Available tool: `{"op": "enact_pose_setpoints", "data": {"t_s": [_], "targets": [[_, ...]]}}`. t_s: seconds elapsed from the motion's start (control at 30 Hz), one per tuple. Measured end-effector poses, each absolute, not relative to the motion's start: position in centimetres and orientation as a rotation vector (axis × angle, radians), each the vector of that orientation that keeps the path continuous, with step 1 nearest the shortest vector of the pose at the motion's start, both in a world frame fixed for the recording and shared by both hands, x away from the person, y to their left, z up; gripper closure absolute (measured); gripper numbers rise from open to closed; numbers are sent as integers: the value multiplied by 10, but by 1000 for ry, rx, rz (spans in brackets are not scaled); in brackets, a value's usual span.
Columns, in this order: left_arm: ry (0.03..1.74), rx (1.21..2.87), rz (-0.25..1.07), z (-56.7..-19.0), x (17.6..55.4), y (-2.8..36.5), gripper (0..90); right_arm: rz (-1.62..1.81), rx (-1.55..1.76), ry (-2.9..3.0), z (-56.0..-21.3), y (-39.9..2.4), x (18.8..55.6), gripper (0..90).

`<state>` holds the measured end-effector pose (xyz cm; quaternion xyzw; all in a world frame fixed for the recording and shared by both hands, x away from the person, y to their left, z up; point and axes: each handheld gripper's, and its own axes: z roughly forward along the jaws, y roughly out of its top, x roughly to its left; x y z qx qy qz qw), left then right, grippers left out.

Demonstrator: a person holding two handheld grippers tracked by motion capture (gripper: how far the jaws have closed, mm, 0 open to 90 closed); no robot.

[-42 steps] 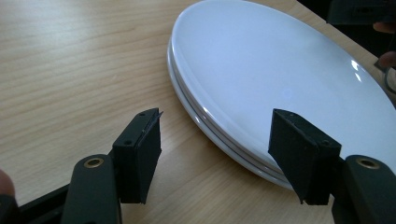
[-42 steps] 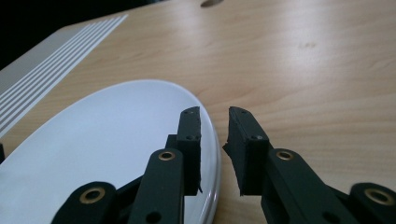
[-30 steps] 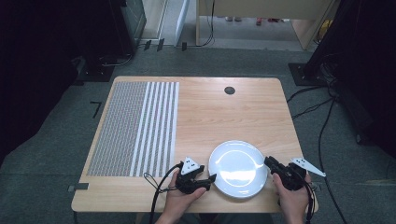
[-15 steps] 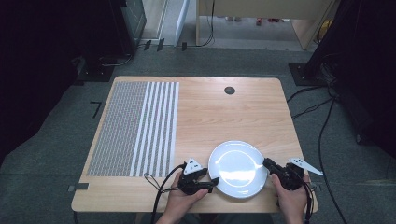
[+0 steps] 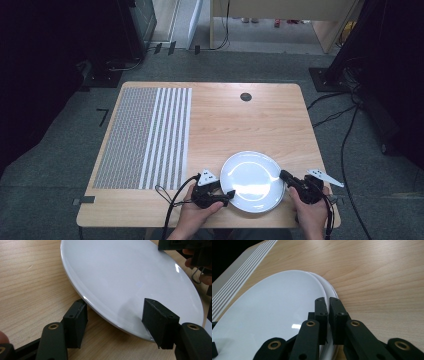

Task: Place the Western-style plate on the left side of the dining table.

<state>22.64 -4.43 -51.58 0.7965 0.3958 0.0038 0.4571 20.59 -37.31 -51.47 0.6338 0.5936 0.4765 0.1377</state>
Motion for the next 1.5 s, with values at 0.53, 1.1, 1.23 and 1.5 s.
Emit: {"op": "enact_pose_setpoints", "data": {"t_s": [0.53,1.1,1.23,1.5], "targets": [[1003,1922,-9,-507,235,-24,405,1419,1796,1793,-517,-362,208,863],[1033,1922,-44,-503,238,-13,600,1457,1841,1771,-521,-361,210,833],[1029,1895,-49,-500,237,-10,609,1483,1857,1765,-523,-362,210,835],[1033,1888,-40,-496,240,-1,613,1499,1833,1799,-523,-357,210,843]]}}
